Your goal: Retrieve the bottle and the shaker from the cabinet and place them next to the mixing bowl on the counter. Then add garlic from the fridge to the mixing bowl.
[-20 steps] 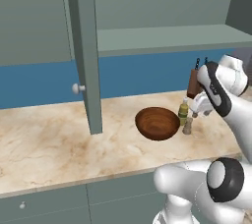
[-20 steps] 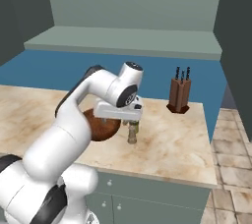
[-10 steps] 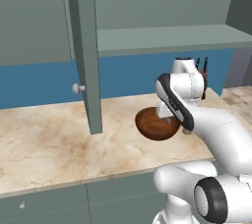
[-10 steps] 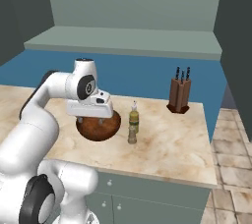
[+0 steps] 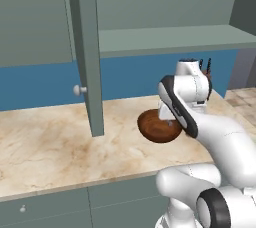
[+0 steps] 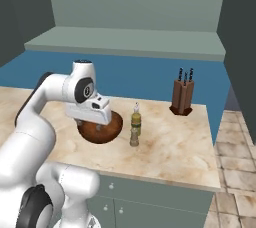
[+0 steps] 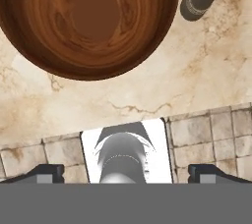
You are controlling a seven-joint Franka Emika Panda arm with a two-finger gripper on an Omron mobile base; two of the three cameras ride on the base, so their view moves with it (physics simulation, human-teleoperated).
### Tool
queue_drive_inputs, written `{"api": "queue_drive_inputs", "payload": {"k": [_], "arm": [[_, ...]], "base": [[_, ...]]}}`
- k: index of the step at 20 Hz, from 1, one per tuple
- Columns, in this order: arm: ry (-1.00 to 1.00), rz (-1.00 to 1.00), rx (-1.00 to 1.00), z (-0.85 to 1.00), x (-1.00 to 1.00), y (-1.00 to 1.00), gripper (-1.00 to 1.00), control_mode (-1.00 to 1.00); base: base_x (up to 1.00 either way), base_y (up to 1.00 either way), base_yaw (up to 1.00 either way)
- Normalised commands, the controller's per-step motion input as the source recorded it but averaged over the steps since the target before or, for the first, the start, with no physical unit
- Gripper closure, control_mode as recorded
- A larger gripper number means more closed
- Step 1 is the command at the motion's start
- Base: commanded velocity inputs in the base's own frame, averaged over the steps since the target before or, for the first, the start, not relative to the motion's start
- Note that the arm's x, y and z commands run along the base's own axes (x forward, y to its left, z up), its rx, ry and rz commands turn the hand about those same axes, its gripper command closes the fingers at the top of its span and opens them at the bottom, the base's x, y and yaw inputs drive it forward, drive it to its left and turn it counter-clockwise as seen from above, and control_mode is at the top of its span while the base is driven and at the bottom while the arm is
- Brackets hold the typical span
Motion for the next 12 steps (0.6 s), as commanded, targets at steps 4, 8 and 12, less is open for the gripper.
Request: {"api": "queue_drive_inputs", "payload": {"k": [4, 8, 12], "arm": [[0.0, 0.0, 0.0, 0.0, -0.07, 0.0, -1.0, -1.0], [0.0, 0.0, 0.0, 0.0, 0.0, 0.0, -1.0, 1.0], [0.0, 0.0, 0.0, 0.0, 0.0, 0.0, -1.0, 1.0]], "base": [[0.0, 0.0, 0.0], [-0.59, 0.01, 0.0], [-0.79, 0.01, 0.02]]}}
